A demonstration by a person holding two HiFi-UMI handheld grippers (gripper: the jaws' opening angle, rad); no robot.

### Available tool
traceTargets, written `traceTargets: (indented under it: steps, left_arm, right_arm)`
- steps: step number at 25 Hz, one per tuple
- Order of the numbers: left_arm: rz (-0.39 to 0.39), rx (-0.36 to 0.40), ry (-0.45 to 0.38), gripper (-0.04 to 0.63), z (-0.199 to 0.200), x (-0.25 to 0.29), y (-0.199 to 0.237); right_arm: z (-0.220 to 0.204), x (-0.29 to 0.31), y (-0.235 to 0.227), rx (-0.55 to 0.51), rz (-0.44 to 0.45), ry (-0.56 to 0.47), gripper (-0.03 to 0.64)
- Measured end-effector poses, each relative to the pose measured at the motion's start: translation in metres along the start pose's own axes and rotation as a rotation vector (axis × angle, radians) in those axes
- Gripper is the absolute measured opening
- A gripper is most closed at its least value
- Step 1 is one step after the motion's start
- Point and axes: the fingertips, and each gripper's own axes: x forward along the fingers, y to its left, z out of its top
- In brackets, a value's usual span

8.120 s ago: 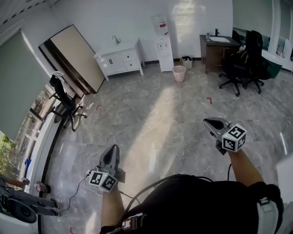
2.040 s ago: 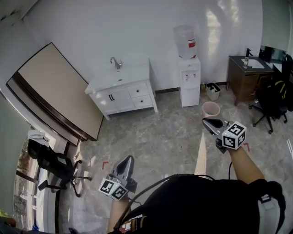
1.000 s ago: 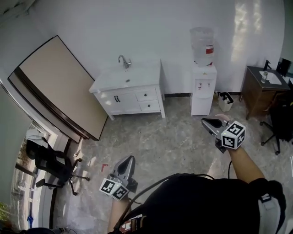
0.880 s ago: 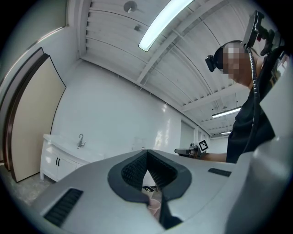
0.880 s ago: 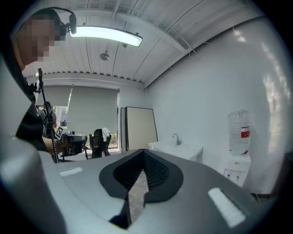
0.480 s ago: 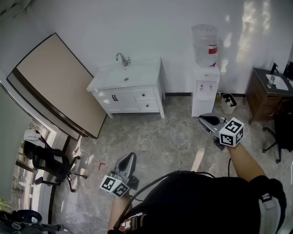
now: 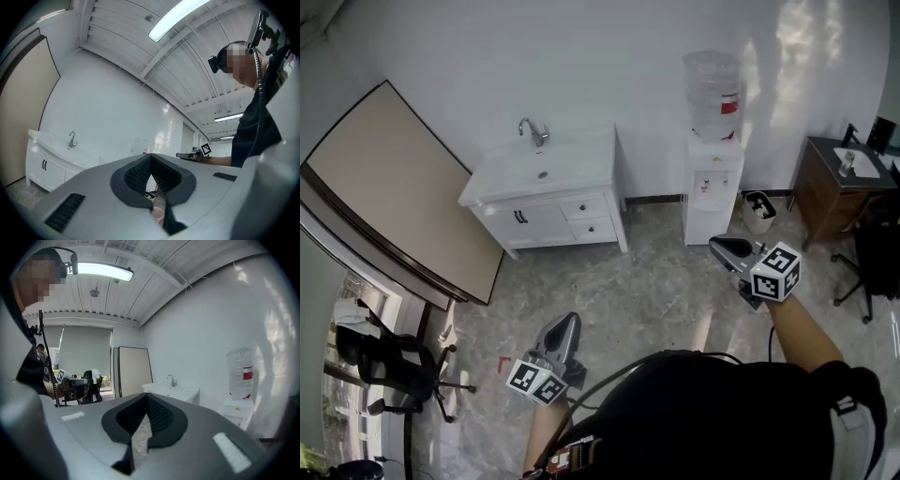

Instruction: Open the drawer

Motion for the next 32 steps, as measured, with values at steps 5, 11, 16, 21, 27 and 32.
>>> traceTargets:
  steps: [5, 11, 16, 21, 27, 32]
  left_arm:
    - [-0.050, 0.008, 0.013, 0.000, 0.031, 0.006, 0.075]
    - [-0.102, 0.022, 0.024, 0.000, 0.059, 0.006, 0.150]
    - [-0.123, 0.012, 0.035, 0.000, 0.066, 0.007, 0.198]
    - [-0.124, -0.002, 0.046, 0.000, 0.061, 0.016, 0.223]
    - [-0.084, 0.010, 0.060, 0.000, 0.053, 0.051, 0.241]
    - [-0.019, 0.029, 0.056, 0.000, 0.052, 0.105, 0.244]
  right_arm:
    - [0.024, 0.062, 0.010, -0.006, -0.046, -0.016, -0.006]
    - [0.040, 0.131, 0.022, -0.006, -0.089, -0.027, -0.006]
    - [0.043, 0.172, 0.025, 0.000, -0.113, -0.023, -0.006]
    - [0.036, 0.199, 0.018, 0.007, -0.110, -0.008, -0.006]
    - [0.031, 0.224, -0.029, 0.022, -0.076, -0.015, -0.006]
    - [0.040, 0.246, -0.094, 0.021, -0.011, -0.036, -0.006]
